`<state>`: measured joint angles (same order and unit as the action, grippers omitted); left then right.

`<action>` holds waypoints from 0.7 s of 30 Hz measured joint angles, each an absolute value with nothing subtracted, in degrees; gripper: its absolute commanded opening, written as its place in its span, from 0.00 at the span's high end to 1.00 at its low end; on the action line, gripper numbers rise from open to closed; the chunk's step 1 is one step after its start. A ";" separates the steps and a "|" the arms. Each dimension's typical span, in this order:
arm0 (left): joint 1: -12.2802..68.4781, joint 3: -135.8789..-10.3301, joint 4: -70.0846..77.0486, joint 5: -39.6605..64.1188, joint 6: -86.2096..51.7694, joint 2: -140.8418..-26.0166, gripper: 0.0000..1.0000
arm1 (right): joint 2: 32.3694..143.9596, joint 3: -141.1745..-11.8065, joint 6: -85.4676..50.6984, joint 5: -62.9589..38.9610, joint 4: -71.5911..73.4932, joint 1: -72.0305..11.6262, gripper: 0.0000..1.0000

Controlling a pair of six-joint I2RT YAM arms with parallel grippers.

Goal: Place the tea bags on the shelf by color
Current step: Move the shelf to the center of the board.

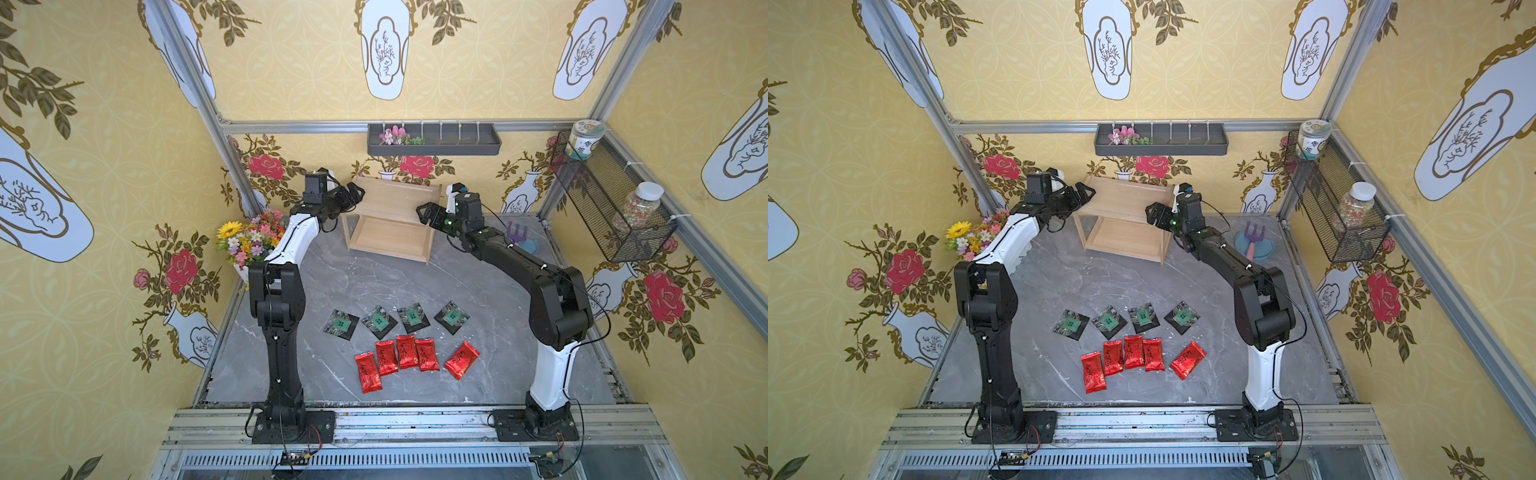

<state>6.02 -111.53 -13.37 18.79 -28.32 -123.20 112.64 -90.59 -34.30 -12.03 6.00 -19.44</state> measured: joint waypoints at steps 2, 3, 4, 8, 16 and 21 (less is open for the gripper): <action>6.02 -107.35 -11.84 20.49 -29.02 -120.81 0.05 | 112.64 -90.59 -34.13 -12.08 5.89 -19.42 0.23; 6.09 -105.36 -10.61 21.26 -29.30 -119.63 0.05 | 112.60 -90.59 -33.95 -12.08 5.74 -19.42 0.24; 6.24 -103.20 -9.69 21.87 -29.69 -118.26 0.05 | 112.51 -90.59 -33.80 -11.64 5.32 -19.40 0.25; 7.07 -96.73 -6.59 22.63 -30.41 -113.95 0.06 | 111.81 -90.59 -32.49 -10.11 3.25 -19.25 0.27; 8.93 -88.66 -2.55 21.71 -30.46 -109.16 0.07 | 110.06 -88.84 -31.22 -6.98 1.63 -19.22 0.26; 9.37 -85.25 0.71 21.61 -30.98 -107.61 0.08 | 109.14 -87.68 -30.96 -6.37 1.56 -19.20 0.25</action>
